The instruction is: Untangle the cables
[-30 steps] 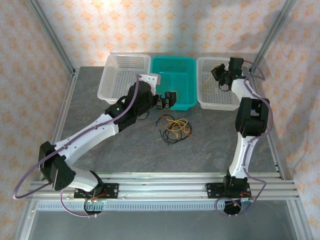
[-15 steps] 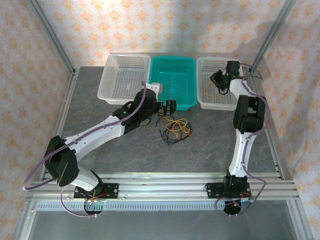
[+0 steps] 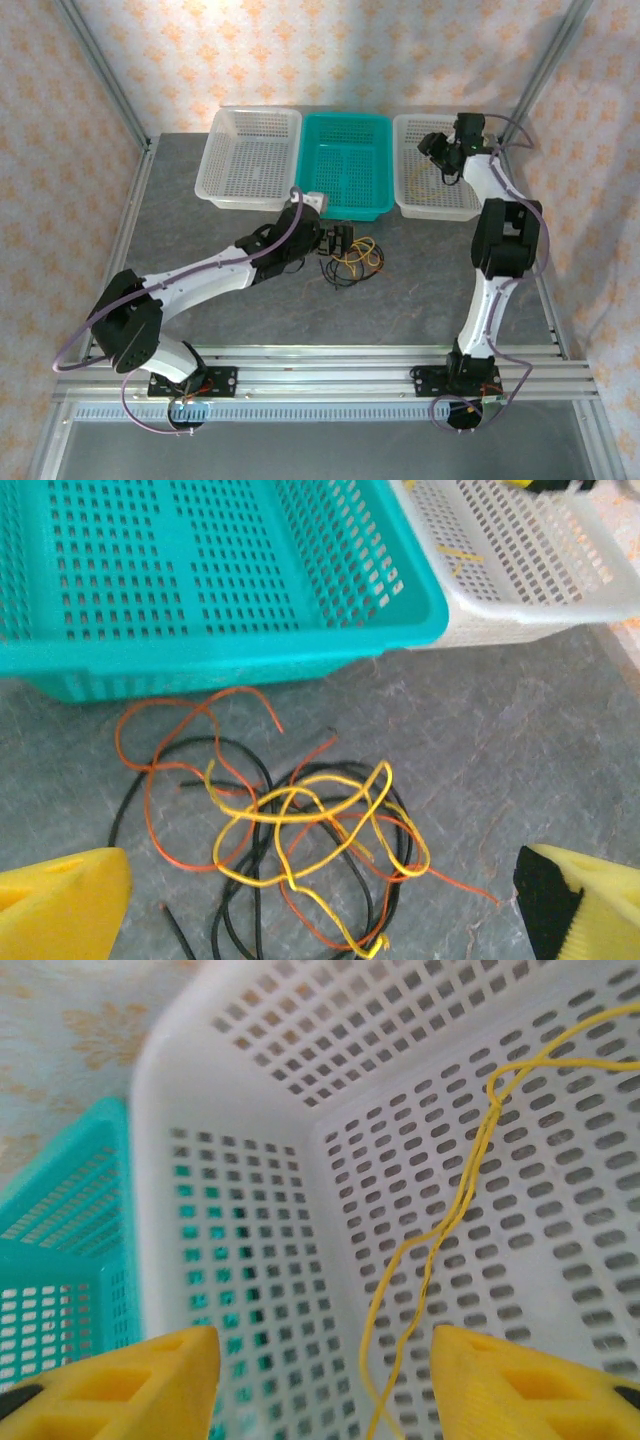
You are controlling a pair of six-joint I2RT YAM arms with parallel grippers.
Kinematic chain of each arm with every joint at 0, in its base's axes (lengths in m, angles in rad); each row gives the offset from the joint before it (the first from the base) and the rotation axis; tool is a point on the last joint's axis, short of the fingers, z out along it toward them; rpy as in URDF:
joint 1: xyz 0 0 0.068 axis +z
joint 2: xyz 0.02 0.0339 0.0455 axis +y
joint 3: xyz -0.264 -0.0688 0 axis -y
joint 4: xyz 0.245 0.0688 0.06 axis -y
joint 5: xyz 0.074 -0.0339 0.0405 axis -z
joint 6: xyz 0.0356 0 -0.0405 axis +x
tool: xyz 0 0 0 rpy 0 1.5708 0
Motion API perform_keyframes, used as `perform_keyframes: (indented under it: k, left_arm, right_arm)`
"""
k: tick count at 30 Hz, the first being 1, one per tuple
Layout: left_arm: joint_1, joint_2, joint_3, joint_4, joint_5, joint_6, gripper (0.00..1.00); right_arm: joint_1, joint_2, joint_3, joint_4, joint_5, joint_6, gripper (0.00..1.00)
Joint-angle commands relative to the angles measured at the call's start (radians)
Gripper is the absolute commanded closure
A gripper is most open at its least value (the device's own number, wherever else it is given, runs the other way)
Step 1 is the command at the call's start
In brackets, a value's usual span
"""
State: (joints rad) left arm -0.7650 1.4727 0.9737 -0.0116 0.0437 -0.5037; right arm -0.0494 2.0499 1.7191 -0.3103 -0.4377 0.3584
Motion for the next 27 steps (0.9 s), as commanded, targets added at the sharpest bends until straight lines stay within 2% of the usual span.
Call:
perform_keyframes:
  k: [1, 4, 7, 10, 15, 16, 17, 19, 22, 27]
  left_arm:
    - [-0.026, -0.052, -0.066, 0.093, -0.051, -0.061, 0.01]
    - [-0.046, -0.067, -0.124, 0.142, -0.083, -0.111, 0.01]
    - [-0.065, -0.081, -0.167, 0.178, -0.131, -0.143, 0.01]
    - [-0.083, -0.094, -0.204, 0.207, -0.194, -0.181, 0.01]
    - [-0.101, -0.139, -0.326, 0.363, -0.214, -0.222, 0.01]
    - [-0.102, -0.150, -0.355, 0.393, -0.218, -0.238, 0.02]
    - [-0.102, -0.155, -0.375, 0.405, -0.229, -0.250, 0.08]
    - [-0.100, -0.149, -0.379, 0.375, -0.232, -0.261, 0.14]
    - [-0.100, -0.114, -0.343, 0.281, -0.213, -0.246, 0.15]
    - [-0.097, -0.066, -0.343, 0.286, -0.156, -0.278, 0.14]
  right_arm:
    - [0.038, -0.156, -0.040, -0.064, 0.155, -0.102, 0.42]
    - [0.085, -0.260, -0.104, -0.103, 0.299, -0.155, 0.45]
    - [0.126, -0.363, -0.189, -0.099, 0.382, -0.143, 0.47]
    - [0.184, -0.469, -0.297, -0.056, 0.446, -0.091, 0.39]
    - [0.290, -0.576, -0.411, -0.112, 0.472, -0.098, 0.35]
    - [0.309, -0.595, -0.433, -0.123, 0.481, -0.094, 0.36]
    - [0.329, -0.616, -0.460, -0.140, 0.478, -0.087, 0.37]
    - [0.374, -0.679, -0.542, -0.122, 0.437, -0.086, 0.40]
    - [0.459, -0.764, -0.646, -0.098, 0.372, -0.057, 0.43]
    - [0.601, -0.837, -0.758, -0.090, 0.408, 0.065, 0.52]
